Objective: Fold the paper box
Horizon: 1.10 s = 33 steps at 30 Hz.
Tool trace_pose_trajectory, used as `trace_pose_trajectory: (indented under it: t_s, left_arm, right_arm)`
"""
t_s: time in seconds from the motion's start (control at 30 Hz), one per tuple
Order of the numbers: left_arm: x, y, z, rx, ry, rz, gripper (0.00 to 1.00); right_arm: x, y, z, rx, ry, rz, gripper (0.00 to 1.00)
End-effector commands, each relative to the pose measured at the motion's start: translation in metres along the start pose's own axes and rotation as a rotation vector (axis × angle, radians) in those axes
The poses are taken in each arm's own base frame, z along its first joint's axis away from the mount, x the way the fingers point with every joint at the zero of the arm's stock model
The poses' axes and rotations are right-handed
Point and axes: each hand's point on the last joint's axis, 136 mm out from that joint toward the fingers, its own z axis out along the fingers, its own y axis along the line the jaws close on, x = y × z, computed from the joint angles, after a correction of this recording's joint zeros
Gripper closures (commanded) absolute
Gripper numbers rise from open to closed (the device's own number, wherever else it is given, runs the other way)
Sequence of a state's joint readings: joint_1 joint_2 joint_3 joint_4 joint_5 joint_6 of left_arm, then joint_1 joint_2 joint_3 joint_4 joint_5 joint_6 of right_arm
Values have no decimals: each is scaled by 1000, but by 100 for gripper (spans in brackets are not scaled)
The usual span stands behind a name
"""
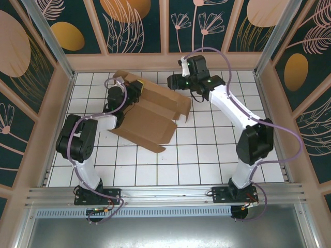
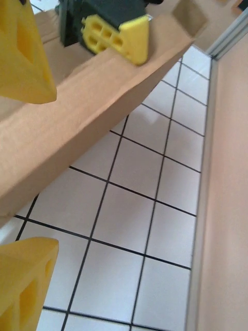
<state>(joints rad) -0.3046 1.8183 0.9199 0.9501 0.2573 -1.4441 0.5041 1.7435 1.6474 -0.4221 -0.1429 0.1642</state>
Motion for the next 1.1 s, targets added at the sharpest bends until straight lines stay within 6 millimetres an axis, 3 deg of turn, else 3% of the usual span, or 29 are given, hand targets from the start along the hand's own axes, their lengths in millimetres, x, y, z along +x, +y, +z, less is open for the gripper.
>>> trace_pose_trajectory:
  t_s: [0.0,0.07,0.1,0.23,0.4,0.57,0.67,0.83,1.07]
  left_arm:
    - [-17,-4,-14,-10,-207,-41,100]
    - [-21,4,-26,-62,-307,-55,100]
    - [-23,-5,-34,-49,-352,-47,100]
    - [-19,-5,-42,-69,-413,-72,100]
    - [-13,11,-42,-100,-415,-142,100]
    - [-12,20,-41,-184,-420,-130,100]
    - [-8,20,-41,-163,-396,-128,100]
    - [-4,22,-37,-210,-365,-75,100]
    - [-6,21,-31,-353,-336,67,100]
  right_arm:
    - [-8,4,-25,14,-63,64,36]
    - [6,17,-28,-52,-44,102,39]
    - [15,23,-27,-67,-27,106,41]
    - [84,29,-5,4,97,82,53]
    - [174,33,17,27,247,103,84]
    - [240,40,31,60,344,51,93]
    - [270,28,42,111,403,12,100]
    - [311,-6,54,237,509,-24,100]
    - [323,-46,48,313,549,18,100]
